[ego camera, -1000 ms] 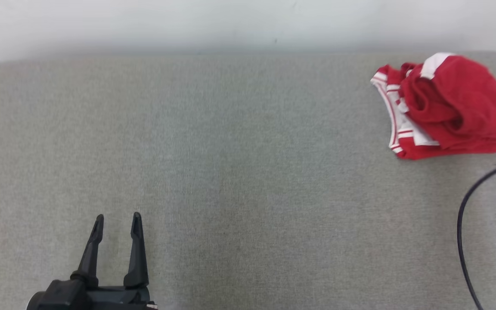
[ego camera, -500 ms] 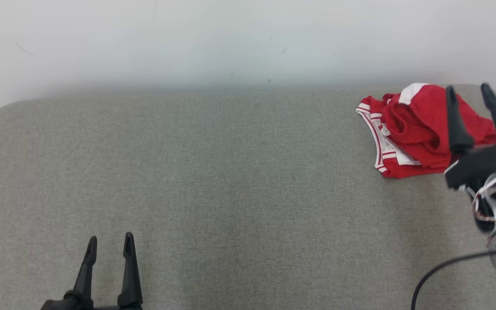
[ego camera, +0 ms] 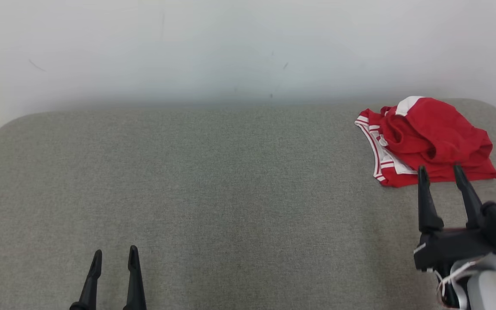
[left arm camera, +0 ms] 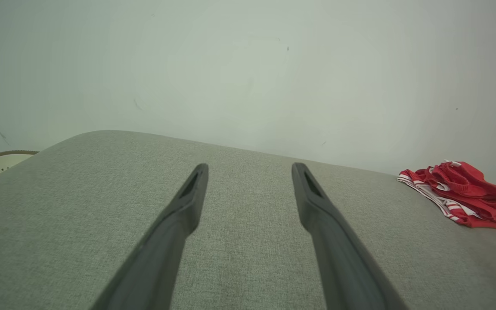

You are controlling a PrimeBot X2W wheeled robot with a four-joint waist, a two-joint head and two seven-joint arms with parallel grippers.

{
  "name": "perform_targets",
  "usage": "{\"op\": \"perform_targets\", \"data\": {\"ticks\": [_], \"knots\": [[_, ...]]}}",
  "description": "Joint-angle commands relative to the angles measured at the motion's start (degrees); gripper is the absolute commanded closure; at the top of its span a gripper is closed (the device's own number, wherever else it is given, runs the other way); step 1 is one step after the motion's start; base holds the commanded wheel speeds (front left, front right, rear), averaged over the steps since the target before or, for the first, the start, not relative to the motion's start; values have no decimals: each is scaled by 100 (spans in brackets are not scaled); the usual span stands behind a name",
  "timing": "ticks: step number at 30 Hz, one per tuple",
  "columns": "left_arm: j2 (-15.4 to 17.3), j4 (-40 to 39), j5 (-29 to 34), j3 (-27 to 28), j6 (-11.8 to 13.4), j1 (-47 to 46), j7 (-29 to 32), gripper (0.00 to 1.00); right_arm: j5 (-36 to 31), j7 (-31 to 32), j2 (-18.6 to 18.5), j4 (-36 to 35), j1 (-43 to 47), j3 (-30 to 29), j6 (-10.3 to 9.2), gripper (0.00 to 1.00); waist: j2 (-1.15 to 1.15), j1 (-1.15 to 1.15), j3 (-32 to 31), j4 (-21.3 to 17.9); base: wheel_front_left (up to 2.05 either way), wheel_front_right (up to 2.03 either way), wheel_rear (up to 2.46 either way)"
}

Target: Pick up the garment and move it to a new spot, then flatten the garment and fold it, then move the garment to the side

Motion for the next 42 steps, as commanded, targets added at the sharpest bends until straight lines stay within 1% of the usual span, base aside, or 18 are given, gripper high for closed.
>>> {"op": "perform_targets", "data": {"ticks": [1, 3, 7, 12, 17, 23, 28, 42], "knots": [[3, 21, 10, 7, 6, 80, -28, 0, -203, 58, 107, -177, 201, -79, -2, 0, 1, 1, -14, 9, 0, 0, 0], [3, 50, 13, -1, 14, 102, -25, 0, -492, 150, 314, -496, 495, -193, -2, 0, 1, 1, -29, 32, 0, 0, 0], [-2, 101, 29, 33, 22, 127, -25, 0, -970, 324, 608, -1036, 1004, -323, -2, 0, 1, 1, -52, 63, 0, 0, 0], [-4, 150, 47, 64, 50, 168, -26, 0, -1277, 425, 826, -1489, 1521, -313, -2, 0, 1, 1, -99, 62, 0, 0, 0], [52, 297, 139, -12, 37, 236, -9, 0, -1393, 514, 928, -1781, 1946, -387, -2, 0, 1, 1, -159, 111, 0, 0, 0], [154, 457, 302, -115, 113, 214, 119, 0, -1443, 567, 971, -1933, 2221, -360, -2, 0, 1, 1, -185, 135, 0, 0, 0], [193, 469, 330, -120, 156, 220, 110, 0, -1443, 551, 982, -1961, 2206, -362, -2, 0, 1, 1, -201, 143, 0, 0, 0], [253, 346, 254, -166, 145, 316, 118, 0, -1365, 601, 984, -2015, 2255, -308, -2, 0, 1, 1, -205, 170, 0, 0, 0]]}}
